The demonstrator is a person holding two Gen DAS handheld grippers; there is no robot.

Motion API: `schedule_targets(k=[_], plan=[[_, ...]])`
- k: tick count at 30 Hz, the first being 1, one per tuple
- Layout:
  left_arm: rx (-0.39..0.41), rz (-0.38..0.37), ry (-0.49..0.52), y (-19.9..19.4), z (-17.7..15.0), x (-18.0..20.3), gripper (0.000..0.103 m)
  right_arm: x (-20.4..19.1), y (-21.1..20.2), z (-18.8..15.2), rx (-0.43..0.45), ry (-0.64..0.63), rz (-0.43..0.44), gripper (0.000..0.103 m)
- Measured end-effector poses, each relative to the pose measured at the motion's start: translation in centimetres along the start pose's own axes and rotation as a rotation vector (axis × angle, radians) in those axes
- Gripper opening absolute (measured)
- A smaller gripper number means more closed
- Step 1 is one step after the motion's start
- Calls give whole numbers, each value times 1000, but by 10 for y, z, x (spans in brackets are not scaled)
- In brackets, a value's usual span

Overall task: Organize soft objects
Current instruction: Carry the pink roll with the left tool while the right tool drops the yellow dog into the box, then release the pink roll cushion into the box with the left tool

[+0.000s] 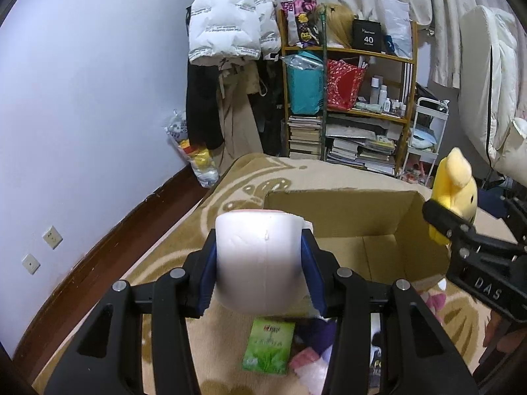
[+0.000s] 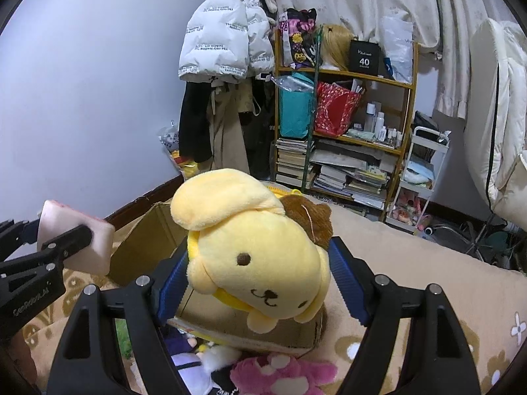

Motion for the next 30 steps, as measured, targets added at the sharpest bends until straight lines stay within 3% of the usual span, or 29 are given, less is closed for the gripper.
schedule_targets(k=[6,14,19,21,30], plan=[[-5,-28,32,22,8,14,46,6,20,-11,-37,21,14,84],[-69,-62,43,51,-3,25,50,8,36,-20,-76,49,36,85],[-60,-56,22,54,-6,19,68,9,41,-24,-84,60,49,92],[-58,-46,23,53,-5,15,74,11,40,-22,-77,72,49,103],[-114,-29,-51,36,-14,-6,93,28,24,-20,-77,145,4,103]])
Point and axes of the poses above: each gripper's, at about its wrist camera, not at the fingertips, and y roughly the way its jaws point, x to its right, z to its top, the point moved 7 cm from there along y, roughly the way its jaws point, and after that the axes turned 6 degrees about -z, right-handed, at the moved point
